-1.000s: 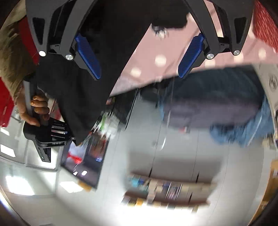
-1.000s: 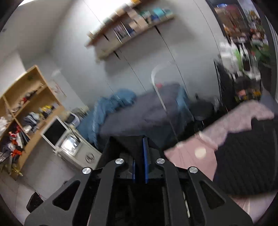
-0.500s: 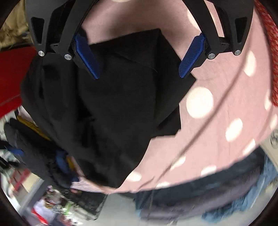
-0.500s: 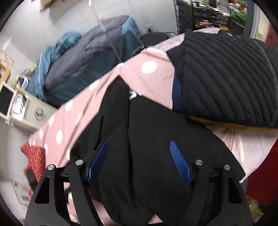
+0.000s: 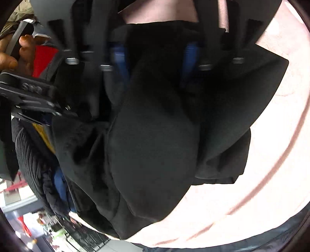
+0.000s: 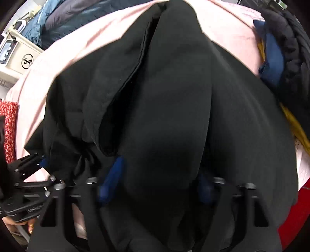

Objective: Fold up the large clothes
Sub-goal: 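Lift the black jacket up with both tools and shake it out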

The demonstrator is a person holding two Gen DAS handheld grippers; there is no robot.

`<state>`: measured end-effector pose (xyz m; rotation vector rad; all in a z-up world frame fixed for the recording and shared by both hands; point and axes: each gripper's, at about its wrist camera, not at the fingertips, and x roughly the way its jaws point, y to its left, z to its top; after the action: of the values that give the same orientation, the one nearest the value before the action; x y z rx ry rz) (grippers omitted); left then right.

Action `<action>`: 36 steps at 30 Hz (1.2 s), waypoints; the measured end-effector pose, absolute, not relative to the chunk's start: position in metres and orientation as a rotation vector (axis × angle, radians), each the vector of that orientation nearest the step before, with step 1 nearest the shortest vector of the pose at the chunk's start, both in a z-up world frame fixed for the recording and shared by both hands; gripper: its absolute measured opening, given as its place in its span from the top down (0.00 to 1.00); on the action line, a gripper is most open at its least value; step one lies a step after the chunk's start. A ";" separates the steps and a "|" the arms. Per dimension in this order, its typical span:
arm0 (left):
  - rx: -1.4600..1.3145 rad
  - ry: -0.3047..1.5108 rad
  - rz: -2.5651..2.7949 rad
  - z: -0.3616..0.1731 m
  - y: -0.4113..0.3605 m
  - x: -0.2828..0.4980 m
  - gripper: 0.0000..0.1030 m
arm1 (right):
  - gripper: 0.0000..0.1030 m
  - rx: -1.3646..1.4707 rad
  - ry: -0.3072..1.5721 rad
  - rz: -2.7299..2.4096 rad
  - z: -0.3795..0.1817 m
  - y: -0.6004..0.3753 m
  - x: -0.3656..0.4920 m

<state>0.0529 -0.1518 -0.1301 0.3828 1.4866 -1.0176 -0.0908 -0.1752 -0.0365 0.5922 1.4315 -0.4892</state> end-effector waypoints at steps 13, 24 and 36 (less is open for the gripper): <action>0.219 1.098 -0.963 0.027 -0.081 0.101 0.97 | 0.97 0.736 0.861 -0.627 0.154 -0.259 -0.172; 0.117 0.668 -0.982 0.234 0.012 0.036 0.97 | 0.97 0.603 0.294 -0.513 0.365 -0.253 -0.296; -0.074 0.227 -0.865 0.400 0.130 -0.049 0.97 | 0.97 0.617 -0.198 -0.128 0.492 -0.203 -0.412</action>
<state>-0.0492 0.1298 0.4003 -0.0744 0.2274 -0.8649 -0.4121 -0.2033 0.4916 0.6166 -0.1981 -0.1285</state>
